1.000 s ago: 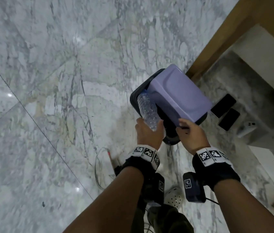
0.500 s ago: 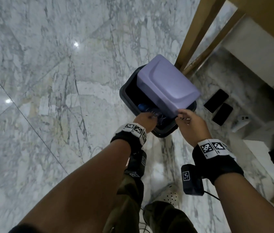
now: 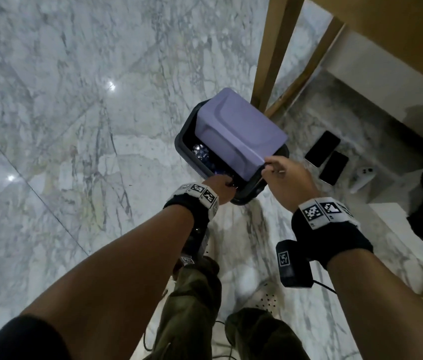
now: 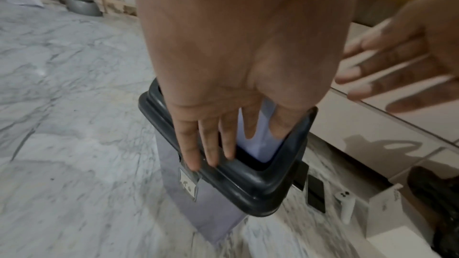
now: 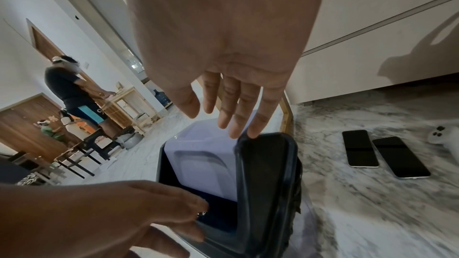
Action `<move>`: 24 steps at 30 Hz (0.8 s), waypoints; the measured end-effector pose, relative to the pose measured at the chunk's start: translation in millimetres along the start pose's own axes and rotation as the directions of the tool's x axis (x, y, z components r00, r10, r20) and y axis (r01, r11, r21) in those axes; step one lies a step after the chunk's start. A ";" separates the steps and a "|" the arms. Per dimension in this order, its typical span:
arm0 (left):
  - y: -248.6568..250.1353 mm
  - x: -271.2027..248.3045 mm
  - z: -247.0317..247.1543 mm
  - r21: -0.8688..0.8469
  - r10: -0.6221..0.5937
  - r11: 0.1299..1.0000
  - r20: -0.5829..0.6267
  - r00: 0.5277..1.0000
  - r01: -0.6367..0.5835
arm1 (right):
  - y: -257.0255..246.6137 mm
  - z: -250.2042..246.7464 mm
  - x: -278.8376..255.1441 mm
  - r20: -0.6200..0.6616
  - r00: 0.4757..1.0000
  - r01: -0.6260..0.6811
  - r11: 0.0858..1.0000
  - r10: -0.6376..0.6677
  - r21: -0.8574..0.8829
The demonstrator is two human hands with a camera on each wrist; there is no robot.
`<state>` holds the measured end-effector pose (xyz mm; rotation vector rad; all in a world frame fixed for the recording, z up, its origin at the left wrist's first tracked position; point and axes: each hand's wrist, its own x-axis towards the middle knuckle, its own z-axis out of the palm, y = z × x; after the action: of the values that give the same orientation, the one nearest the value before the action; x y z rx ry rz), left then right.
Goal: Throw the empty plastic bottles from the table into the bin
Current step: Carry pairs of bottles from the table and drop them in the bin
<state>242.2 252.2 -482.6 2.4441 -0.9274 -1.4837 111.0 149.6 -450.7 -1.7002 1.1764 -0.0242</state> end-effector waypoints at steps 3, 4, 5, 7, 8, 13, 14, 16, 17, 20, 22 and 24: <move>3.1 -7.0 -10.4 -0.047 0.019 0.999 -0.071 0.997 -0.022 | 0.0 -6.9 -4.1 -0.026 1.000 0.008 1.000 -0.008 -0.018; 9.5 -12.6 -17.6 -0.047 0.045 0.998 -0.099 0.994 -0.049 | -3.9 -13.1 -7.3 -0.038 0.999 0.001 1.000 -0.002 -0.023; 18.6 -19.5 -25.9 -0.049 0.071 0.996 -0.124 0.990 -0.077 | -9.5 -21.2 -11.7 -0.048 0.999 -0.006 1.000 0.004 -0.027; 42.9 -39.2 -47.3 -0.075 0.125 0.988 -0.153 0.980 -0.138 | -25.9 -43.1 -26.0 -0.057 0.998 0.007 0.999 -0.010 -0.046; 58.4 -52.8 -60.1 -0.097 0.135 0.984 -0.150 0.979 -0.151 | -36.6 -55.6 -34.6 -0.063 0.997 0.031 0.998 -0.034 -0.056; 143.0 -121.8 -118.1 -0.075 0.273 0.954 -0.178 0.946 -0.289 | -92.2 -121.8 -81.1 -0.103 0.993 0.045 0.998 -0.049 -0.045; 160.1 -136.7 -126.9 -0.066 0.319 0.940 -0.181 0.930 -0.335 | -102.1 -135.4 -90.1 -0.114 0.992 0.046 0.998 -0.050 -0.041; 191.3 -164.0 -141.6 -0.045 0.384 0.917 -0.168 0.908 -0.396 | -121.9 -163.3 -110.0 -0.148 0.989 0.026 0.999 -0.029 -0.022; 208.2 -178.5 -149.0 -0.034 0.411 0.907 -0.154 0.899 -0.421 | -132.0 -178.0 -120.4 -0.167 0.986 0.012 1.000 -0.014 -0.013; 251.4 -213.7 -167.7 0.005 0.505 0.860 -0.145 0.851 -0.510 | -155.4 -216.0 -148.3 -0.258 0.966 -0.012 1.000 0.004 -0.027; 282.1 -236.0 -181.5 0.036 0.568 0.822 -0.143 0.811 -0.569 | -171.4 -242.8 -168.7 -0.323 0.946 -0.018 1.000 0.018 0.003; 309.5 -254.7 -191.8 0.058 0.623 0.782 -0.113 0.774 -0.620 | -183.2 -266.0 -186.3 -0.375 0.927 -0.019 0.999 0.033 0.040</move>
<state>186.7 111.4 -64.8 1.9011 -1.5272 -1.0615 1.7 90.3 -99.2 -1.6932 1.4695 -0.3677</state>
